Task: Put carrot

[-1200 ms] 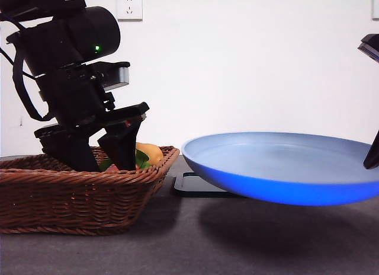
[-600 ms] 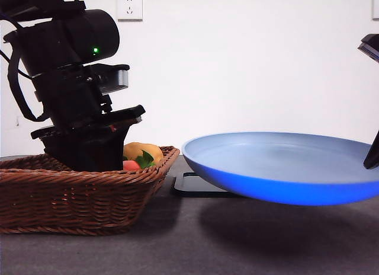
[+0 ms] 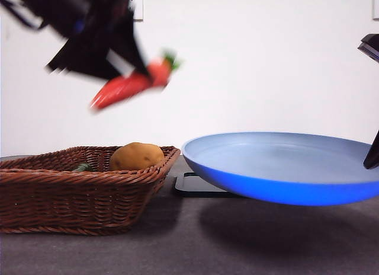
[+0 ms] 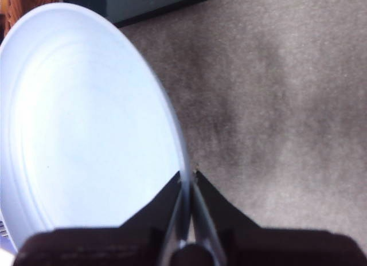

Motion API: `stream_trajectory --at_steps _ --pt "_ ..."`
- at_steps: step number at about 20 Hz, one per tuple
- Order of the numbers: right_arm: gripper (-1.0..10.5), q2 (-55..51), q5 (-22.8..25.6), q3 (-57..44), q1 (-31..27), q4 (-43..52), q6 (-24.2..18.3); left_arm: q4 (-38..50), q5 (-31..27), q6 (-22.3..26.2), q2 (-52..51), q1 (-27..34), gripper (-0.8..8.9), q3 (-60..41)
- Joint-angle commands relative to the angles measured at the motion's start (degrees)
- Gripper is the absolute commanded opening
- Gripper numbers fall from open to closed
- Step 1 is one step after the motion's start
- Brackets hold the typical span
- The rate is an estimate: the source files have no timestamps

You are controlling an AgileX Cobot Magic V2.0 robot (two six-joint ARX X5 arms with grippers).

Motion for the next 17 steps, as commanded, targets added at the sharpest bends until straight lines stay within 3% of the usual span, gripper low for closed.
stream_trajectory --at_steps 1,4,9,17 --pt "0.0 0.2 -0.3 0.7 0.1 0.8 -0.2 7.2 5.6 -6.4 0.2 -3.7 1.09 1.1" --pt "0.0 0.2 -0.3 0.7 0.1 0.7 -0.2 12.2 2.3 -6.4 1.5 -10.9 1.09 1.1" --pt "0.0 0.2 -0.3 0.7 0.2 0.7 -0.2 12.6 -6.2 -3.5 8.2 -20.3 1.09 1.1" --pt "0.0 0.2 -0.3 0.7 3.7 0.2 -0.1 12.4 -7.3 -3.3 15.6 -22.3 1.30 1.1"
